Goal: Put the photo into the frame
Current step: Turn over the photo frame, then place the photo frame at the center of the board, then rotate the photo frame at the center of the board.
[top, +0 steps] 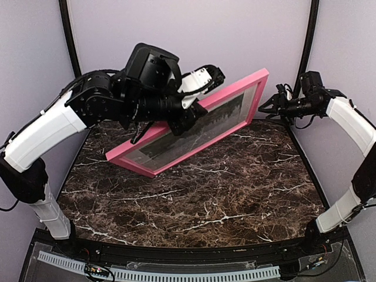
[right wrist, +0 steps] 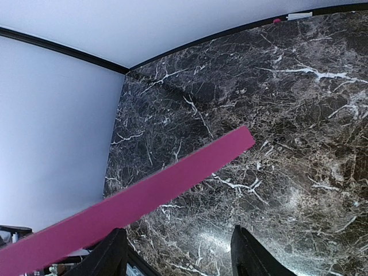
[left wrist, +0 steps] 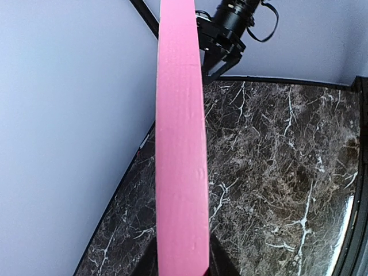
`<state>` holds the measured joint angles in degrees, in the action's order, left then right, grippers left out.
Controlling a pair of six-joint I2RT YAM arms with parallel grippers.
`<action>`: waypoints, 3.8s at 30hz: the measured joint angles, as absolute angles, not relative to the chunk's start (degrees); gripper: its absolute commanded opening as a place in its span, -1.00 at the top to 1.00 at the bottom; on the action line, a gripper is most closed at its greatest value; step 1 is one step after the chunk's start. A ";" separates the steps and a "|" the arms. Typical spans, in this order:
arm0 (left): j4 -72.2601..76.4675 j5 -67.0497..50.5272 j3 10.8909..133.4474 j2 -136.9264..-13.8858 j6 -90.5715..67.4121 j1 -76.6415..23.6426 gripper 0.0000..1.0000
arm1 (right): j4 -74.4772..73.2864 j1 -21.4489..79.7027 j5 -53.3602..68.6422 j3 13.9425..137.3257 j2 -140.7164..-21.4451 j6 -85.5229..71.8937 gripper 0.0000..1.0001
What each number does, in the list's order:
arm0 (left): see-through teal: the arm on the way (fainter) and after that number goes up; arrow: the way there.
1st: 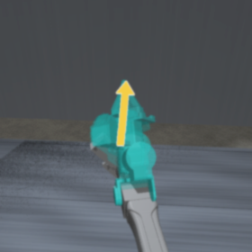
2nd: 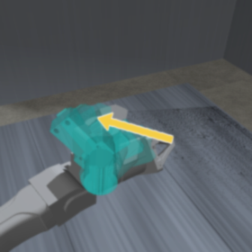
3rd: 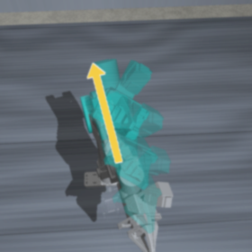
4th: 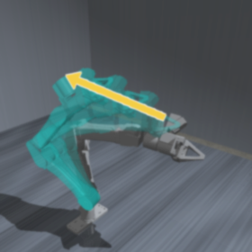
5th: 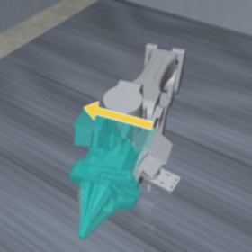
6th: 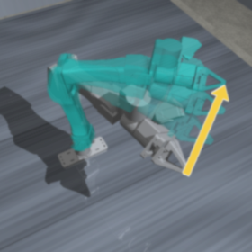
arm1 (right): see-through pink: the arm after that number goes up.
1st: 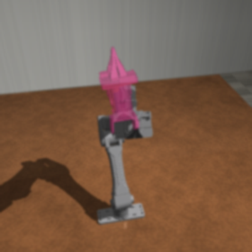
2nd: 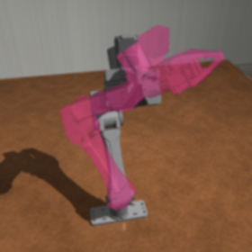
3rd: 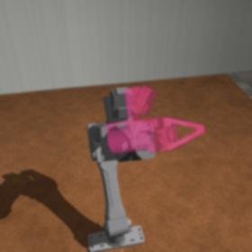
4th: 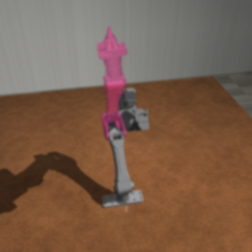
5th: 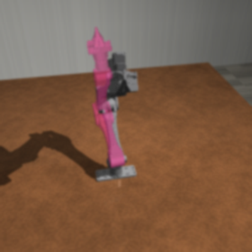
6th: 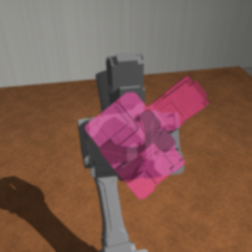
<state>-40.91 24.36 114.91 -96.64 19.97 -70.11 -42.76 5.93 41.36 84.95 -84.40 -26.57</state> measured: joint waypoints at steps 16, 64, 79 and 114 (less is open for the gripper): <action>-44.05 -8.58 118.72 -99.59 -13.02 -42.37 1.00 | -40.27 3.33 42.89 76.71 -80.40 -26.20 -0.23; 19.09 -24.16 36.77 -86.61 -63.70 -31.00 -0.39 | -19.25 18.59 35.77 51.86 -91.44 -32.27 -0.26; 20.14 -28.14 29.54 -87.24 -62.02 -32.42 -0.94 | -19.84 22.06 31.07 48.99 -87.99 -32.51 -0.31; -12.62 2.20 68.47 -99.11 -19.57 -30.02 -0.98 | -28.12 62.22 20.80 36.93 -75.46 -39.86 -0.41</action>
